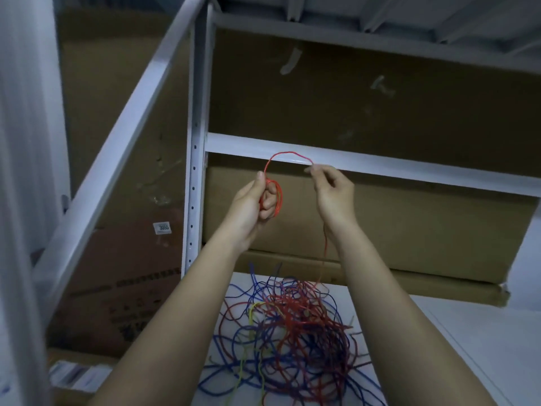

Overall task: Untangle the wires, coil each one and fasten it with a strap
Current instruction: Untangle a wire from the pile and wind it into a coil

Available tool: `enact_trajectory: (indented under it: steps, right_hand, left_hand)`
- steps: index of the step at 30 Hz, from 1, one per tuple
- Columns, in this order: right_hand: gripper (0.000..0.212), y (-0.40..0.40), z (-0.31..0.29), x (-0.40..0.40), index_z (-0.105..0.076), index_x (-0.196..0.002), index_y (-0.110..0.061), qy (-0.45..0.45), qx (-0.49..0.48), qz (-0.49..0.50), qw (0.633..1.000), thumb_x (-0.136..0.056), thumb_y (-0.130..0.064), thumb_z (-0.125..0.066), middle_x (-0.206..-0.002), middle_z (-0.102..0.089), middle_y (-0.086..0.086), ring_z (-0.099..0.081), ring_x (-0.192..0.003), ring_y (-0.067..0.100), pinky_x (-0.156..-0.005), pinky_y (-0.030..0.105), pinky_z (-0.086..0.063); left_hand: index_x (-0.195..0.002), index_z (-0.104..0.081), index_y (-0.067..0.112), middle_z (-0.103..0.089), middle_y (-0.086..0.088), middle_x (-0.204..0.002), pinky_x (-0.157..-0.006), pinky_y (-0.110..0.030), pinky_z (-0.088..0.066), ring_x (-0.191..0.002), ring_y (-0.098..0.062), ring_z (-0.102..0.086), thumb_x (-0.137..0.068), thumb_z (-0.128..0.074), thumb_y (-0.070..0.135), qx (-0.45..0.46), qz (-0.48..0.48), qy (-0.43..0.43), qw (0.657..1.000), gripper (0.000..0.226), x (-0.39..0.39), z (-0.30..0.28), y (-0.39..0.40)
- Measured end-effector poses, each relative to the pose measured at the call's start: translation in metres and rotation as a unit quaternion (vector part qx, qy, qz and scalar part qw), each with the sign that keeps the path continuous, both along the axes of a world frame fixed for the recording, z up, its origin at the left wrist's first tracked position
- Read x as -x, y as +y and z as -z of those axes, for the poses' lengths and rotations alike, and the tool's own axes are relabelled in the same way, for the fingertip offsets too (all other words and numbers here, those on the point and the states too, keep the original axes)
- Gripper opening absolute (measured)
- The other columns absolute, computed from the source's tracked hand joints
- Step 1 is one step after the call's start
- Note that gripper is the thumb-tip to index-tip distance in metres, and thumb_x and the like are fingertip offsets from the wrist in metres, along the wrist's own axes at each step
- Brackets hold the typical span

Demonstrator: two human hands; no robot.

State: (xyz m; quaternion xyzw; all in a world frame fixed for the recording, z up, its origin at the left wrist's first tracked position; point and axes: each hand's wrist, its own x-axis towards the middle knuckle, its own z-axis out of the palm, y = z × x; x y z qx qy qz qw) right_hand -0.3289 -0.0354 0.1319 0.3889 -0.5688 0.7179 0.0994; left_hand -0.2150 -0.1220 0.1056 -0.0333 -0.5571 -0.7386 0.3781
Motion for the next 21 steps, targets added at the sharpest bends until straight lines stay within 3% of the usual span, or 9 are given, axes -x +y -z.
enact_trajectory:
  steps: [3, 7, 11, 16, 19, 21]
  right_hand:
    - [0.017, -0.01, 0.041, 0.003, -0.071, -0.088, -0.012, 0.084, -0.146, 0.044, 0.985, -0.095, -0.018, -0.057, -0.07, -0.062, -0.003, -0.046, -0.057, 0.001, -0.054, 0.012, -0.034]
    - [0.024, -0.014, 0.106, -0.001, -0.072, -0.092, -0.015, 0.15, -0.288, 0.069, 0.943, -0.095, -0.032, -0.056, -0.063, -0.063, -0.002, -0.053, -0.056, 0.01, -0.057, 0.032, -0.042]
    - [0.026, -0.006, 0.146, -0.009, -0.071, -0.107, -0.017, 0.214, -0.308, 0.085, 0.923, -0.097, -0.031, -0.052, -0.091, -0.068, 0.003, -0.06, -0.078, 0.022, -0.064, 0.034, -0.048]
    - [0.022, -0.002, 0.166, -0.026, -0.069, -0.107, -0.013, 0.321, -0.309, 0.079, 0.892, -0.095, -0.019, -0.051, -0.077, -0.058, 0.004, -0.047, -0.062, 0.02, -0.054, 0.03, -0.037]
    - [0.026, -0.003, 0.171, -0.028, -0.069, -0.109, -0.011, 0.326, -0.318, 0.065, 0.888, -0.093, -0.017, -0.05, -0.087, -0.064, 0.007, -0.052, -0.069, 0.021, -0.061, 0.026, -0.034]
    - [0.022, -0.006, 0.175, -0.026, -0.071, -0.1, -0.007, 0.329, -0.326, 0.053, 0.884, -0.092, -0.015, -0.051, -0.087, -0.064, 0.01, -0.054, -0.072, 0.025, -0.061, 0.031, -0.041]
  left_hand:
    - [-0.078, -0.05, 0.012, -0.042, 0.005, -0.052, -0.05, -0.018, -0.03, -0.045, -0.007, -0.035, -0.104, -0.031, 0.034, -0.034, 0.008, 0.009, 0.999, 0.039, -0.001, 0.012, -0.001]
    - [-0.086, -0.054, 0.009, -0.047, 0.006, -0.053, -0.048, -0.014, -0.038, -0.047, -0.006, -0.042, -0.105, -0.031, 0.029, -0.078, -0.027, 0.0, 0.997, 0.036, 0.003, 0.035, -0.007]
    - [-0.096, -0.057, 0.009, -0.043, 0.009, -0.051, -0.05, -0.017, -0.034, -0.046, -0.006, -0.039, -0.106, -0.028, 0.028, -0.082, -0.084, -0.056, 0.992, 0.036, 0.009, 0.068, -0.021]
    - [-0.108, -0.054, 0.004, -0.049, 0.007, -0.055, -0.056, -0.02, -0.039, -0.047, -0.005, -0.045, -0.106, -0.029, 0.019, -0.104, -0.12, -0.088, 0.983, 0.029, 0.017, 0.103, -0.031]
    - [-0.094, -0.054, 0.006, -0.05, 0.003, -0.059, -0.055, -0.02, -0.043, -0.046, -0.003, -0.05, -0.104, -0.034, 0.01, -0.126, -0.124, -0.104, 0.979, 0.022, 0.025, 0.116, -0.033]
    - [-0.089, -0.055, 0.006, -0.057, 0.004, -0.058, -0.059, -0.02, -0.046, -0.049, -0.003, -0.055, -0.104, -0.034, 0.01, -0.083, -0.126, -0.127, 0.98, 0.025, 0.029, 0.125, -0.033]
